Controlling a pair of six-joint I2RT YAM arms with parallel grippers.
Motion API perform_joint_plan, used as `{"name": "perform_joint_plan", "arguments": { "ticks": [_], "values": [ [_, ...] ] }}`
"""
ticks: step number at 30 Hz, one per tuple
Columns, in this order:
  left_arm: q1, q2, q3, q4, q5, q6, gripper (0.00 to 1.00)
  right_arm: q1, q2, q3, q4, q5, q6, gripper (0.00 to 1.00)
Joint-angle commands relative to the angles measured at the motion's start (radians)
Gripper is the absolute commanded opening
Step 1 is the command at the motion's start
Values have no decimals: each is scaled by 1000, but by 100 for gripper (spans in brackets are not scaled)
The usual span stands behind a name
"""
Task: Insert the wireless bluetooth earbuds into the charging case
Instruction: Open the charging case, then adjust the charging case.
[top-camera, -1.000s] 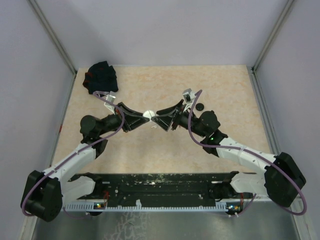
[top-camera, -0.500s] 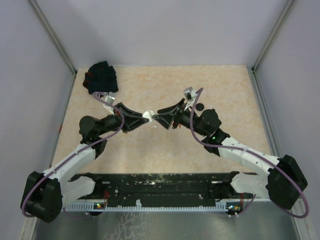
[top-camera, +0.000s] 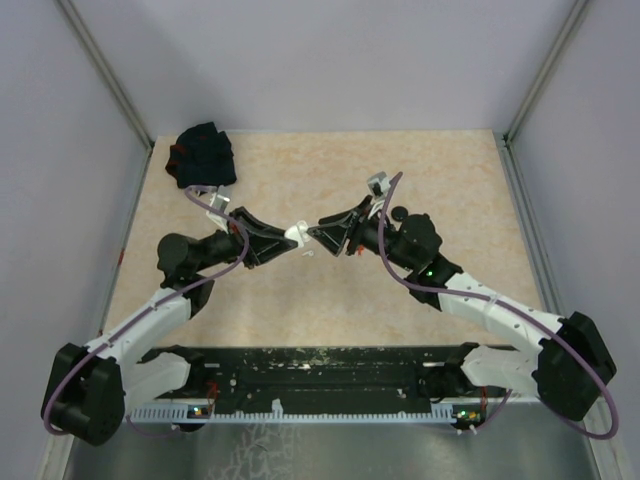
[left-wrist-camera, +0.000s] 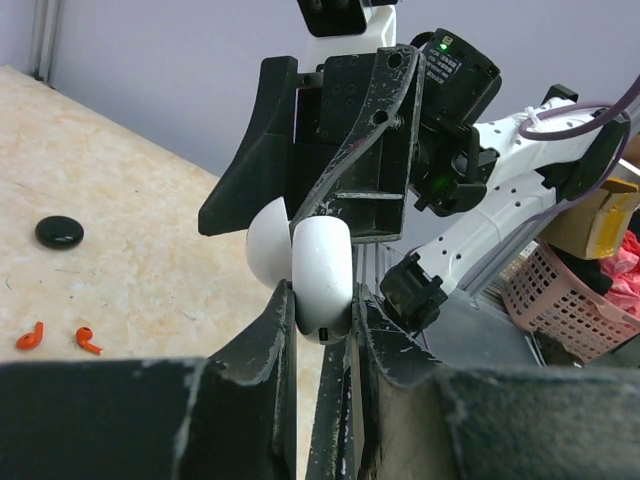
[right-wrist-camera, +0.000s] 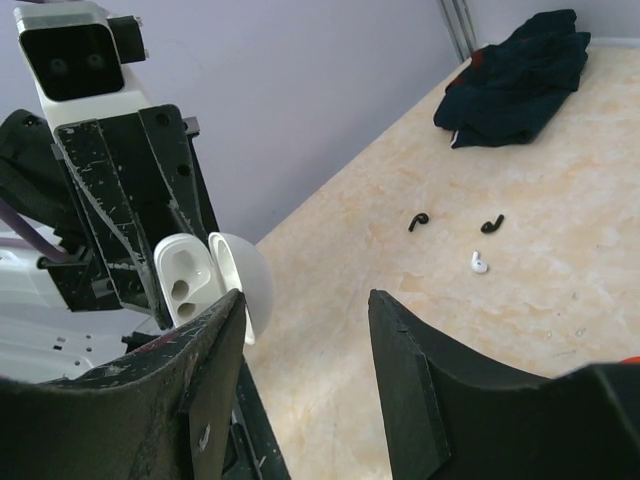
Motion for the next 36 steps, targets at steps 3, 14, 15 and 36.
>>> {"name": "perform_joint_plan", "arguments": {
  "ticks": [3,14,15,36],
  "values": [
    [-4,-18,-5,64,31,-9,0,-3,-8,64,9,-44,-18,52],
    [-6,-7,-7,96,29,-24,0,-3,42,69,110,-178,29,50],
    [-7,-7,-5,99,32,-26,0,-4,46,70,118,-183,30,49],
    [-4,-21,-13,-7,46,40,21,-3,-7,182,-189,-234,-209,4]
  ]
}}
